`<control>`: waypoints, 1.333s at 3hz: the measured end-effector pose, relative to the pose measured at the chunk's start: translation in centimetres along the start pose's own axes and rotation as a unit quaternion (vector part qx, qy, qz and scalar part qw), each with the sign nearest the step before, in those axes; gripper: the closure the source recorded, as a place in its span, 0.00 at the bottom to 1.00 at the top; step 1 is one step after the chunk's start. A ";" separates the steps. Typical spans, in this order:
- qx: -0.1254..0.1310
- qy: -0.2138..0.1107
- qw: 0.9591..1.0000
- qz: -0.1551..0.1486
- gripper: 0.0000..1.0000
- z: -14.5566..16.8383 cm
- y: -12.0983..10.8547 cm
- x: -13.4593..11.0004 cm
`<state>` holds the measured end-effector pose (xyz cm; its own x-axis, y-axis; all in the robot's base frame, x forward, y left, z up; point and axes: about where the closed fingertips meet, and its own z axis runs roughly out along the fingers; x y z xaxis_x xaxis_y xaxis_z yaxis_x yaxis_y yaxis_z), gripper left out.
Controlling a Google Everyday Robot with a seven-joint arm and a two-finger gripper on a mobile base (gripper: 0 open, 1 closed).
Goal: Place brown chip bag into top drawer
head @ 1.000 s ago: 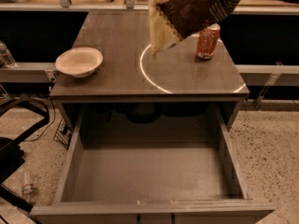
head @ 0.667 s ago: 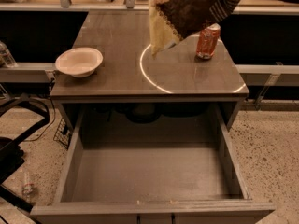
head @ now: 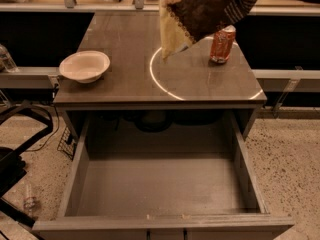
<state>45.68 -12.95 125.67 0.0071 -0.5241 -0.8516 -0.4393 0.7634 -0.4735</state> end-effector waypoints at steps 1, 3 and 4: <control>0.000 0.000 1.000 0.000 0.90 0.0 0.0 0.0; 0.010 -0.027 0.998 0.056 0.72 0.1 -2.2 -0.1; 0.029 -0.037 0.977 0.209 0.41 0.1 -5.3 5.0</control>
Offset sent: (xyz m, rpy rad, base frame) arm 0.0062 0.0006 0.0108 0.0035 0.0135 -0.0071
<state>48.19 -19.58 123.95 -0.0959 -0.1339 -0.9863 -0.3653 0.9265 -0.0902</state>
